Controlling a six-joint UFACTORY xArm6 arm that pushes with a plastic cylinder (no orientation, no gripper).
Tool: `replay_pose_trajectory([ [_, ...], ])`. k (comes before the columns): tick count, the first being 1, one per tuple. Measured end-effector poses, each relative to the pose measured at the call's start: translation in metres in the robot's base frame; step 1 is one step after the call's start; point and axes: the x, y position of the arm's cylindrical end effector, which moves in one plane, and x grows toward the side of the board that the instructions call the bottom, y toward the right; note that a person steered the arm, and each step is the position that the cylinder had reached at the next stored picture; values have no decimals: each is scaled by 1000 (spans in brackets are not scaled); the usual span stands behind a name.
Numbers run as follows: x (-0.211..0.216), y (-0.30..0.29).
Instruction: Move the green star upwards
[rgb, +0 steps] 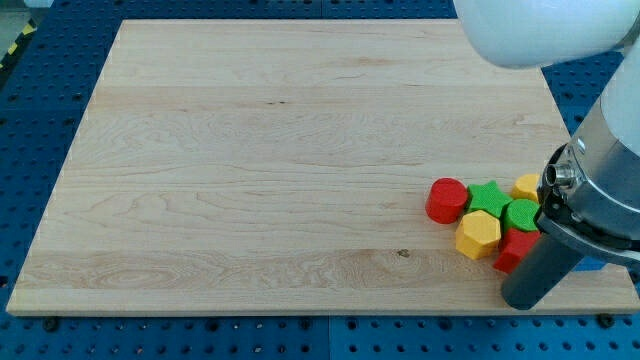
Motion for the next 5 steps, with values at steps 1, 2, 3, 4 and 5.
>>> replay_pose_trajectory([
  [1,0,4],
  [2,0,21],
  [3,0,22],
  [4,-4,22],
  [5,-20,22],
])
